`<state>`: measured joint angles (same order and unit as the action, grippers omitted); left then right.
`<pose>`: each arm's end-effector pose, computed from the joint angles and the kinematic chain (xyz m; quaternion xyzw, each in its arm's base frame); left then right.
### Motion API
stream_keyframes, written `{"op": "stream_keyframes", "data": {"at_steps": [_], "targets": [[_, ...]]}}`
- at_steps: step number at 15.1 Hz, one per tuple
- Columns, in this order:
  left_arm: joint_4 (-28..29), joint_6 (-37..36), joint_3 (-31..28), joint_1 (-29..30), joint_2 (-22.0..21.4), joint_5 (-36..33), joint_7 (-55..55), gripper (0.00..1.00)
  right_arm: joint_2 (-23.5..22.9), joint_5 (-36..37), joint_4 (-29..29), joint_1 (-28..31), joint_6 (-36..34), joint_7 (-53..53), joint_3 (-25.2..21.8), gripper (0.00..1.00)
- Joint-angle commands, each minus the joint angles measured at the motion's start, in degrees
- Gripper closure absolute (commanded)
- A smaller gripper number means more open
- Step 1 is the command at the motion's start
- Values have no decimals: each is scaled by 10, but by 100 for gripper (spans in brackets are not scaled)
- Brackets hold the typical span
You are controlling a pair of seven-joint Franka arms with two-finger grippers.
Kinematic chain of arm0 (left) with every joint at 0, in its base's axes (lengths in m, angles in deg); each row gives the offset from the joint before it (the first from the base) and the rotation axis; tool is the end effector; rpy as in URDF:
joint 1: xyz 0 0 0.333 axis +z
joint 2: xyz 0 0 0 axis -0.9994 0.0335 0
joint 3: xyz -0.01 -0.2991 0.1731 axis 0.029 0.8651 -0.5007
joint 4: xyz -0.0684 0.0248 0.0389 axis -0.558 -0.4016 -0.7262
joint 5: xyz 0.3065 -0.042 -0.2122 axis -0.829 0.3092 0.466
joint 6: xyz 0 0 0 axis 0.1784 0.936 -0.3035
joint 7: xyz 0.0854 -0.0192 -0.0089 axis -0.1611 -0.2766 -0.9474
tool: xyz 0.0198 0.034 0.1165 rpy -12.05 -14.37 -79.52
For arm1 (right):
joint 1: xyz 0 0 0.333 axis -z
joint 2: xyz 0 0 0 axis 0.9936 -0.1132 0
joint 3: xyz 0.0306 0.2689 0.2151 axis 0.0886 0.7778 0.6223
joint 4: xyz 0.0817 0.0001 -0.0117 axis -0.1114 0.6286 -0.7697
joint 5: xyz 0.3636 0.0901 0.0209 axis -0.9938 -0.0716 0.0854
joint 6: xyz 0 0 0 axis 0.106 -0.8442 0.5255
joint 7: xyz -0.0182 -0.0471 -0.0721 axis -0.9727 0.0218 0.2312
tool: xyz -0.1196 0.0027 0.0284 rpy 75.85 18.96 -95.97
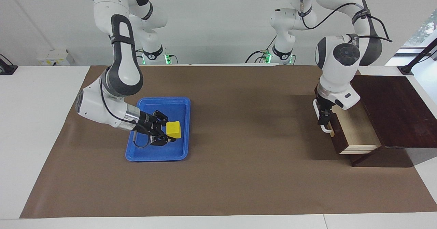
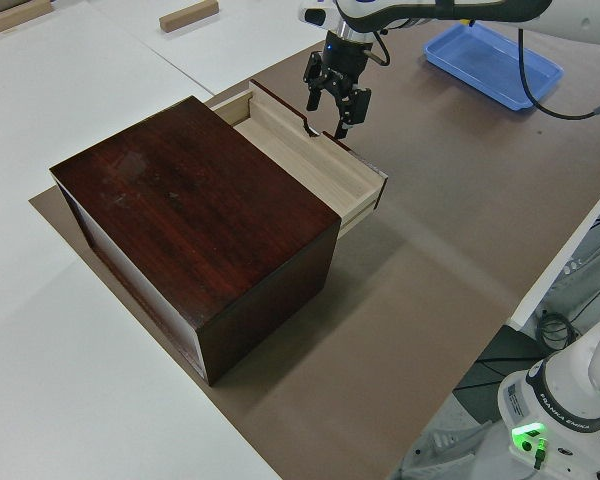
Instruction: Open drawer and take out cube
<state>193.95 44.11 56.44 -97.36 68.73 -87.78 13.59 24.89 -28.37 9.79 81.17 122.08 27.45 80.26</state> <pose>0.5826 -0.0711 0.4684 -0.8175 -0.5665 -0.0588 0.0858 0.6613 0.0937 0.3730 -0.6887 0.6251 0.2628 0.2567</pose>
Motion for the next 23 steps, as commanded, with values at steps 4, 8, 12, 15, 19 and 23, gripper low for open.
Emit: {"op": "stream_keyframes", "data": {"at_steps": [4, 8, 12, 15, 19, 23], "targets": [[16, 31, 5, 57, -14, -41, -40, 0, -14, 8, 70, 2, 78, -77, 8, 100], [8, 32, 7, 97, -13, -73, -70, 0, -17, 7, 98, -4, 119, -87, 8, 100], [7, 33, 7, 133, -17, -73, -121, 0, -13, 5, 116, -5, 134, -96, 8, 100], [7, 34, 7, 152, -19, -69, -155, 0, -11, 4, 130, -18, 156, -99, 8, 100], [-34, -20, 17, 126, -30, 9, -218, 0, -11, 4, 127, -15, 148, -95, 8, 69], [-67, -118, 17, 89, -81, 116, -366, 0, -11, 3, 120, -13, 136, -87, 8, 21]]}}
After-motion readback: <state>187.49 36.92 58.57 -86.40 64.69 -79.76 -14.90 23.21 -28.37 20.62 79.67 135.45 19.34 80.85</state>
